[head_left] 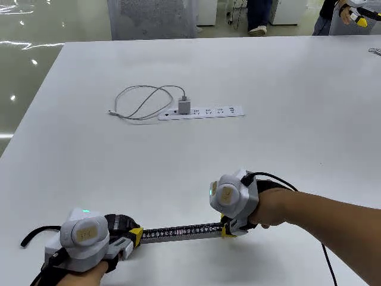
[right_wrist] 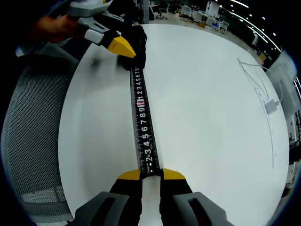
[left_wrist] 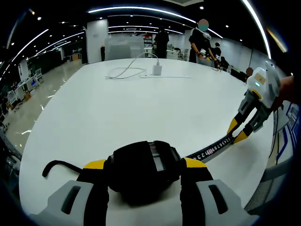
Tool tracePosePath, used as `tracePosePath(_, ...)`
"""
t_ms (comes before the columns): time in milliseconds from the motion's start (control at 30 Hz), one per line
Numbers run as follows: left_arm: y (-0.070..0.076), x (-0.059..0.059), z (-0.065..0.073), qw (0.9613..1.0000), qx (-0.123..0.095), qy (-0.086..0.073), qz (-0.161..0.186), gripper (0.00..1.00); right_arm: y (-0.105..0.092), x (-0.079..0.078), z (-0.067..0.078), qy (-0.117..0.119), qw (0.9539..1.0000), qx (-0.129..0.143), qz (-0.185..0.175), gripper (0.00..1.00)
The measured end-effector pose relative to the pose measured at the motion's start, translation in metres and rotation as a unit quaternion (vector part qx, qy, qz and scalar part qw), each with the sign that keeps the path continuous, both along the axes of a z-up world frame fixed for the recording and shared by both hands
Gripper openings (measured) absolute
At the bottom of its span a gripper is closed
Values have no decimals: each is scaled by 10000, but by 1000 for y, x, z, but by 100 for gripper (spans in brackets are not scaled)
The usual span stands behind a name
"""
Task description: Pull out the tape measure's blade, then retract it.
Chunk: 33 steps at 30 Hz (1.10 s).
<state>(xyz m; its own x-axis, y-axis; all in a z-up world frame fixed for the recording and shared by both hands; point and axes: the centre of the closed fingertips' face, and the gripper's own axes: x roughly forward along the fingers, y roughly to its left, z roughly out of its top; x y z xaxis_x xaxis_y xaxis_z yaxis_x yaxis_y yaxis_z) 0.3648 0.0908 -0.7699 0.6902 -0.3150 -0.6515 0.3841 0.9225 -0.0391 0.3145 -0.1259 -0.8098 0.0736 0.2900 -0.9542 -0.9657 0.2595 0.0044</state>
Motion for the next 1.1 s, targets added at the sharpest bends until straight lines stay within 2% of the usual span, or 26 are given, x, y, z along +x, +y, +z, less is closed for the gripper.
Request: tracePosePath(1100, 0, 0, 0, 10000, 5, 15, 13, 57, 9, 0, 0, 37, 10000, 25, 76, 9)
